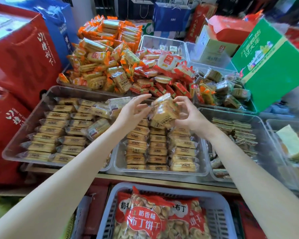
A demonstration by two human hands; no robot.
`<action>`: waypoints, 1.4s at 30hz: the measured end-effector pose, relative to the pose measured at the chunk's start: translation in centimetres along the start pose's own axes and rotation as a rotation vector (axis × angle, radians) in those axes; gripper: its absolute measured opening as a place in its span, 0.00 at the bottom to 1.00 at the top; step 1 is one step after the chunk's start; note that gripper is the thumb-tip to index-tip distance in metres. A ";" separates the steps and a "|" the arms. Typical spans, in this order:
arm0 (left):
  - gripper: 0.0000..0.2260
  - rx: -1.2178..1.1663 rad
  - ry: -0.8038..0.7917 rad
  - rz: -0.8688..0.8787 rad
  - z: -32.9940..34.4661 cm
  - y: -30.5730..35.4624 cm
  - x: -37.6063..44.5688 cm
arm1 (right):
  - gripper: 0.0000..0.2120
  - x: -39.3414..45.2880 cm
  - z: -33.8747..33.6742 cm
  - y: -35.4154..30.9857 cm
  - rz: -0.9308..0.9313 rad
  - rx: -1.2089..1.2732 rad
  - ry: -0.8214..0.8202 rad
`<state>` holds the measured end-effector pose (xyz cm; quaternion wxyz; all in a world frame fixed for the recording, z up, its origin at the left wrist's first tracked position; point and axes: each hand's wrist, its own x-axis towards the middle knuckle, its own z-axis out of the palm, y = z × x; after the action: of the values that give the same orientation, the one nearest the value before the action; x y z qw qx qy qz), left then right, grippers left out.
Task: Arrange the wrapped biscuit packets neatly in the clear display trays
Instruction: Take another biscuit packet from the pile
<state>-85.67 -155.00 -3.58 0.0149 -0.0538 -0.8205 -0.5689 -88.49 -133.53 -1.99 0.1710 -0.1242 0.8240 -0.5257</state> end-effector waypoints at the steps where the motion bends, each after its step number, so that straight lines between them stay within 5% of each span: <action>1: 0.14 -0.087 -0.011 -0.022 0.1 0.6 0.0 | 0.29 -0.5 -0.1 -0.5 0.001 0.062 -0.055; 6: 0.06 -0.198 0.130 0.027 -1.0 2.4 -0.3 | 0.27 -1.5 -0.2 -1.0 -0.004 0.370 -0.191; 13: 0.05 -0.161 0.139 0.012 -3.1 3.3 -1.6 | 0.32 -1.6 0.4 -2.3 0.029 0.464 -0.312; 19: 0.06 0.198 0.232 -0.020 -4.0 3.2 -1.8 | 0.26 -1.8 1.2 -4.0 -0.088 0.031 -0.094; 24: 0.08 -0.005 0.194 0.136 -3.4 5.7 -1.4 | 0.28 -1.9 1.3 -5.1 -0.166 -0.038 -0.139; 33: 0.04 -0.212 0.281 -0.058 -4.3 4.9 -2.0 | 0.29 -1.8 0.6 -4.1 -0.069 0.149 -0.041; 37: 0.03 -0.173 0.107 -0.097 -3.6 5.3 -2.5 | 0.26 -1.4 1.0 -3.5 -0.016 0.472 0.030; 42: 0.07 -0.527 0.162 -0.196 -3.3 6.1 -2.6 | 0.24 -1.5 1.4 -4.4 -0.045 0.475 -0.019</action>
<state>-82.60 -156.18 3.10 0.0108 0.0695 -0.6419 -0.7636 -86.44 -135.94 1.66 0.1913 -0.1037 0.6727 -0.7072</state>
